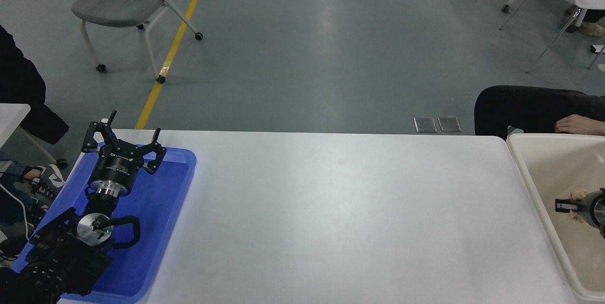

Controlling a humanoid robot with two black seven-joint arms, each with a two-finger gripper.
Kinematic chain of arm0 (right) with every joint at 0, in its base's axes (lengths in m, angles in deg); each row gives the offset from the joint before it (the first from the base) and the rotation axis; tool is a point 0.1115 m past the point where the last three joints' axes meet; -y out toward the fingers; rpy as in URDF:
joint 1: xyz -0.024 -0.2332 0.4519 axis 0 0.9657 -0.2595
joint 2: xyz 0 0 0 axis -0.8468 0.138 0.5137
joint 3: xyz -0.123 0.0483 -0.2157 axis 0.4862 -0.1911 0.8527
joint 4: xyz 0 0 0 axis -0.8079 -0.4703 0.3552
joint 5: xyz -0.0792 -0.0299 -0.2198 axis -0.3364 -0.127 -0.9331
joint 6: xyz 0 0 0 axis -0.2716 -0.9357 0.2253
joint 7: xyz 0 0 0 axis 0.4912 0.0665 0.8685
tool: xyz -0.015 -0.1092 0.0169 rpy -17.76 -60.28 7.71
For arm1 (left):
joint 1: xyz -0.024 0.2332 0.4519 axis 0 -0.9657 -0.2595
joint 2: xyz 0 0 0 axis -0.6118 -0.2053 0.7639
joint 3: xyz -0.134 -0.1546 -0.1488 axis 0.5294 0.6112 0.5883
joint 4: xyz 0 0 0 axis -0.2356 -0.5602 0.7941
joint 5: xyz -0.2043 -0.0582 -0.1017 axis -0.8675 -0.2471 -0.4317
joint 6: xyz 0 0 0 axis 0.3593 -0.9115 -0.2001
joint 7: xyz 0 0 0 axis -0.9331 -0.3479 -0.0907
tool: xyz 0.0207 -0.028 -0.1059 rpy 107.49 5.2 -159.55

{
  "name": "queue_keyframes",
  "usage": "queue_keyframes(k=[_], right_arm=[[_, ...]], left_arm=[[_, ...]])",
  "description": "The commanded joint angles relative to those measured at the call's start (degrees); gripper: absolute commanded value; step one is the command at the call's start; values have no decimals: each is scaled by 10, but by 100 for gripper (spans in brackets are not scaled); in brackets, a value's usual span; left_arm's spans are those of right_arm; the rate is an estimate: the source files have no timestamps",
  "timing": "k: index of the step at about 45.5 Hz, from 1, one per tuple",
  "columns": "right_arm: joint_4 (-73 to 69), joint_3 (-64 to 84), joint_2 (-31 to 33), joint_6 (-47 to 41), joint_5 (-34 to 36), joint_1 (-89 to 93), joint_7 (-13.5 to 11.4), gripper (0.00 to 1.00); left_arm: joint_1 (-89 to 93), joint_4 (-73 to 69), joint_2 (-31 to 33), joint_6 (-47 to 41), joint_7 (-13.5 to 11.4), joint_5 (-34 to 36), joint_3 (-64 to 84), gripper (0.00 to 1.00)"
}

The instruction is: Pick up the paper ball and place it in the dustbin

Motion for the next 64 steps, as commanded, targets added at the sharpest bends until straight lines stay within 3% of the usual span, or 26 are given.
queue_keyframes(k=[1,23,32,42,64], right_arm=[[4,-18,-5,2,3,5,0,97],[-10,-55,-4,-1,22,-6,2,100],[-14,-115,0,-2,113,-23,2,100],[-34,-240,8,-2,194,-79,2,100],[-220,-606,32,-10,215,-47,2,100]], left_arm=[[0,1,0,0,0,0,0,100],[0,1,0,0,1,0,0,100],[0,-1,0,0,0,0,0,100],[-1,-1,0,0,0,0,0,100],[-1,1,0,0,1,0,0,100]])
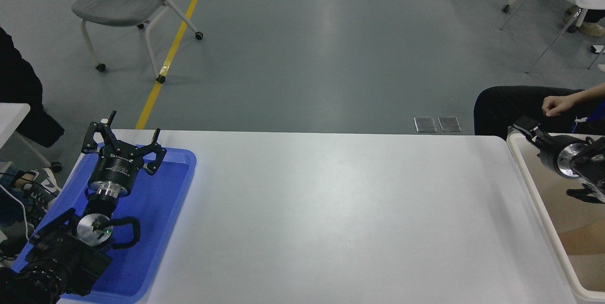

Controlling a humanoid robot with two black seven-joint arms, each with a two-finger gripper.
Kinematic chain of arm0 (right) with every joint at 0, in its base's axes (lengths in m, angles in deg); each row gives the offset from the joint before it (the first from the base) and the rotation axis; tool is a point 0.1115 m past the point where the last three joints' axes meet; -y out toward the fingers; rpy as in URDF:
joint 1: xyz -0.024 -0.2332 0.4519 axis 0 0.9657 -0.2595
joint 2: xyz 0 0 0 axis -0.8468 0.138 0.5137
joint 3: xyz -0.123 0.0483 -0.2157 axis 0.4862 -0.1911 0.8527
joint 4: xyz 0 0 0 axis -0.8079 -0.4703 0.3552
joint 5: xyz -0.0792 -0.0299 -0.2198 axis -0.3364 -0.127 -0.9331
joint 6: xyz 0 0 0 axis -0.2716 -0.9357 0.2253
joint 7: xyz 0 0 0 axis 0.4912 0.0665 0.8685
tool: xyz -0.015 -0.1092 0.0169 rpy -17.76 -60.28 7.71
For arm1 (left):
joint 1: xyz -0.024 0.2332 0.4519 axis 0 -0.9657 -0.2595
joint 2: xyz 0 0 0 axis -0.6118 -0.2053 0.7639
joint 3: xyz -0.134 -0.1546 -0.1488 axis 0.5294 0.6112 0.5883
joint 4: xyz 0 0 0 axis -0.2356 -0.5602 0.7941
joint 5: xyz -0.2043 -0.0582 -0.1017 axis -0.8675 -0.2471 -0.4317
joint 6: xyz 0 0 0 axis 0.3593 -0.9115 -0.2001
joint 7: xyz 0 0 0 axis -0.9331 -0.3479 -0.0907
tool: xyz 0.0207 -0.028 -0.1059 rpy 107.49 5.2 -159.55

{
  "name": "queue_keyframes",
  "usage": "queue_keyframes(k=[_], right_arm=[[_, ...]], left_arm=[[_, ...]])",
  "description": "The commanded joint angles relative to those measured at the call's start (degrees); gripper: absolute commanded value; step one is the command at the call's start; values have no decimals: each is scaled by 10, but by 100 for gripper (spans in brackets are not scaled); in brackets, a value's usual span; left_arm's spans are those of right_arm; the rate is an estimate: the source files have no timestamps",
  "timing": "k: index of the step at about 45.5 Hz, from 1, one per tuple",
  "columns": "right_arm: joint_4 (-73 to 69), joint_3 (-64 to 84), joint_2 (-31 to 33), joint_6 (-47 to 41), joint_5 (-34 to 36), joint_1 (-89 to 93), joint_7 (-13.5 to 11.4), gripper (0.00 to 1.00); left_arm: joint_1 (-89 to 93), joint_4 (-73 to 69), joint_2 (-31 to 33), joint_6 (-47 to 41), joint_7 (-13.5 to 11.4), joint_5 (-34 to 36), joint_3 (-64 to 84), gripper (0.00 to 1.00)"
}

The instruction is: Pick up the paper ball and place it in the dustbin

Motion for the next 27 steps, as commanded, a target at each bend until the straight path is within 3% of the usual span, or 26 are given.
queue_keyframes(k=[1,8,15,27], right_arm=[[-95,-179,8,-9,30,23,1,100],[-113,-242,-5,-63,143,50,1,100],[-110,-248,-53,-64,267,51,3,100],[-97,-307,-89,-83,366,69,3,100]], left_arm=[[0,1,0,0,0,0,1,100],[0,0,0,0,0,0,0,100],[0,0,0,0,0,0,1,100],[1,1,1,0,0,0,1,100]])
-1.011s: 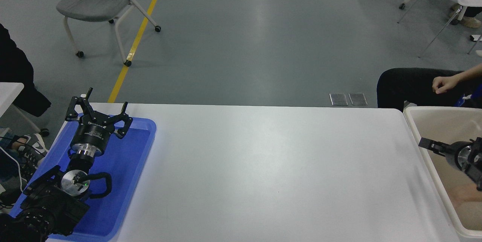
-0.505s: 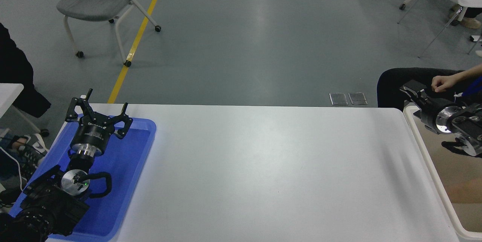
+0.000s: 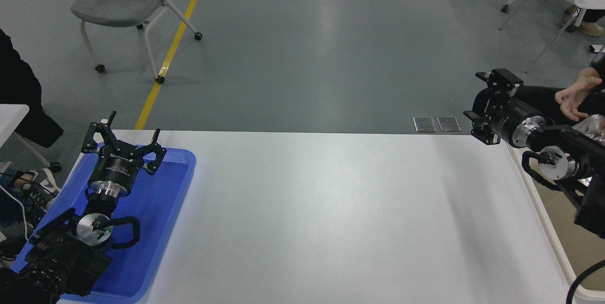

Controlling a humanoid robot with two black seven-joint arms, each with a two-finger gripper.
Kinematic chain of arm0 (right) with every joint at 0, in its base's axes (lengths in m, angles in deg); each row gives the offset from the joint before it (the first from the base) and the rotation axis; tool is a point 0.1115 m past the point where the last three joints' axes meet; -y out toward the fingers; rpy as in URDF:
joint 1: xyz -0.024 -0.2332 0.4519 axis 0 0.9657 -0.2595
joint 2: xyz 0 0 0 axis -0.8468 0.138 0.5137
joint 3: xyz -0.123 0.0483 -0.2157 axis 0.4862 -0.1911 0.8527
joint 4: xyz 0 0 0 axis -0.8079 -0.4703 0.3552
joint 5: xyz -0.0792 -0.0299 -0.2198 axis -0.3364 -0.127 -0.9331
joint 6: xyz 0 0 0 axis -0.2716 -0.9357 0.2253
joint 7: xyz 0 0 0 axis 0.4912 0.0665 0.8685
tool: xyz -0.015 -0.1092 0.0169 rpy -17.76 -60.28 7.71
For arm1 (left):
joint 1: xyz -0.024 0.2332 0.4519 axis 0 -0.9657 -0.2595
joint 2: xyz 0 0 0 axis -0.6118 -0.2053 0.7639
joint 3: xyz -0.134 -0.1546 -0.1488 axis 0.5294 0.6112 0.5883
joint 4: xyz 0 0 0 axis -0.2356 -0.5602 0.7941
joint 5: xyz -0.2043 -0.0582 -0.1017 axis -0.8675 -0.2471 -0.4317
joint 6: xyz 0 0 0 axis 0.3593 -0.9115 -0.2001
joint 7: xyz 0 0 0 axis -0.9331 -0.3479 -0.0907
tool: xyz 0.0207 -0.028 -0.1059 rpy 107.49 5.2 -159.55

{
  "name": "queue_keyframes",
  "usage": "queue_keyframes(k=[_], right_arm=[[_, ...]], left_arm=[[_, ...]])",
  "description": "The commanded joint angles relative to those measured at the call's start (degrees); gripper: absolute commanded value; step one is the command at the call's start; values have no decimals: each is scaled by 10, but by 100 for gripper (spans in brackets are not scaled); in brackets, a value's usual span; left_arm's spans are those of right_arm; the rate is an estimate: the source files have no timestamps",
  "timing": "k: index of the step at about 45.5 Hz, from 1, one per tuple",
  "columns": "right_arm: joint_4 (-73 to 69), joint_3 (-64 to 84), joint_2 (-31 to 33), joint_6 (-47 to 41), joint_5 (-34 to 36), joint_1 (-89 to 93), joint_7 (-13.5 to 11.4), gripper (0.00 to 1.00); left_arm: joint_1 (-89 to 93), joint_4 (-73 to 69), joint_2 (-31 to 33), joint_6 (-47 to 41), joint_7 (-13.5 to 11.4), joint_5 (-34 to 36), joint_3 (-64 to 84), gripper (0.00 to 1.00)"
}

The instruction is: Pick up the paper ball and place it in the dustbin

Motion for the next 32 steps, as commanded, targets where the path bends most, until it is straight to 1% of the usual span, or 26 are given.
queue_keyframes(k=[1,8,27,32], right_arm=[[11,-65,-33,-27,118,26,-1,100],[34,-72,-69,-48,123,33,0,100],[38,-89,-89,-142,128,116,0,100],[39,-91,-90,-153,128,129,1,100]], left_arm=[[1,1,1,0,0,0,0,100],[1,1,1,0,0,0,0,100],[1,1,1,0,0,0,0,100],[1,1,1,0,0,0,0,100]])
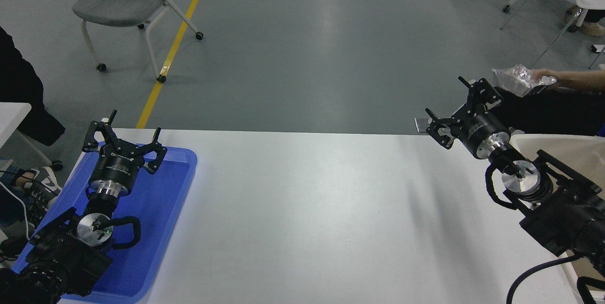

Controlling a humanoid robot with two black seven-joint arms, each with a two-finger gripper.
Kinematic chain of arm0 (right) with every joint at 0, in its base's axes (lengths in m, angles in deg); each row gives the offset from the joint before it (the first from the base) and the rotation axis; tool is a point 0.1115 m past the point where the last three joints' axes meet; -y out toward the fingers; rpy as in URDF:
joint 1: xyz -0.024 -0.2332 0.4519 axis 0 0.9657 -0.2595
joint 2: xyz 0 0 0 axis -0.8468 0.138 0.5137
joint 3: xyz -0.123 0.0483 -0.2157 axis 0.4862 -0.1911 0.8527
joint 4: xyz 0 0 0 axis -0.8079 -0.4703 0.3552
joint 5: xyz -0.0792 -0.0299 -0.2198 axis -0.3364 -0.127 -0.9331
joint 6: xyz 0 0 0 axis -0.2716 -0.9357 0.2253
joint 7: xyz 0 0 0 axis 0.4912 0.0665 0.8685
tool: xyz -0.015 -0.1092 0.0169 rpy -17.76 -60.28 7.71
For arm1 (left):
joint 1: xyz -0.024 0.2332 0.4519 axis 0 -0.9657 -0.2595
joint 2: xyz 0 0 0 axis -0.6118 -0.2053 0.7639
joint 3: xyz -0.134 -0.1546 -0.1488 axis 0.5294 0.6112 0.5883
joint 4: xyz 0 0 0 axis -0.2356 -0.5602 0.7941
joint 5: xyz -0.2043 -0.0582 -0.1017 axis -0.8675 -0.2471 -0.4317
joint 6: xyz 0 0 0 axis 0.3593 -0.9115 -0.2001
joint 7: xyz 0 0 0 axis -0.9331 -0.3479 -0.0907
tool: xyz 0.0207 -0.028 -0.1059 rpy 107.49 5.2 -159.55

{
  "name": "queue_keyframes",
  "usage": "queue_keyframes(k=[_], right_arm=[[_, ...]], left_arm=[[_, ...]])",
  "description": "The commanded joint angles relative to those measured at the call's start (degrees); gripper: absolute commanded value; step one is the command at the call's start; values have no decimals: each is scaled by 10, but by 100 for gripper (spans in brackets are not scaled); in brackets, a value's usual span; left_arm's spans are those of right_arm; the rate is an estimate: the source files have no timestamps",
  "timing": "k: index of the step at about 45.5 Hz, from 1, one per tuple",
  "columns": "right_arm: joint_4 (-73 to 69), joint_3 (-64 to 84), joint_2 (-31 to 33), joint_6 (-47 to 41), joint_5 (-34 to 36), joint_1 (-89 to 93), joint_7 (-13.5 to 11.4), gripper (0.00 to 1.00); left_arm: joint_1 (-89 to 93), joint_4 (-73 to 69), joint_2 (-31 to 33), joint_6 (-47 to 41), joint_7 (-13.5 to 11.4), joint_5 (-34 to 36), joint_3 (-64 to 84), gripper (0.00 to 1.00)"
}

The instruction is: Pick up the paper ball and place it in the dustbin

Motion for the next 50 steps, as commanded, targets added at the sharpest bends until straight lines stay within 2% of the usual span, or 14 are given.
queue_keyframes(k=[1,50], right_arm=[[5,-11,-9,-40,6,40,1,100],[9,-4,-10,-62,4,43,-3,100]], left_arm=[[0,-1,0,0,0,0,0,100],[0,-1,1,0,0,0,0,100]])
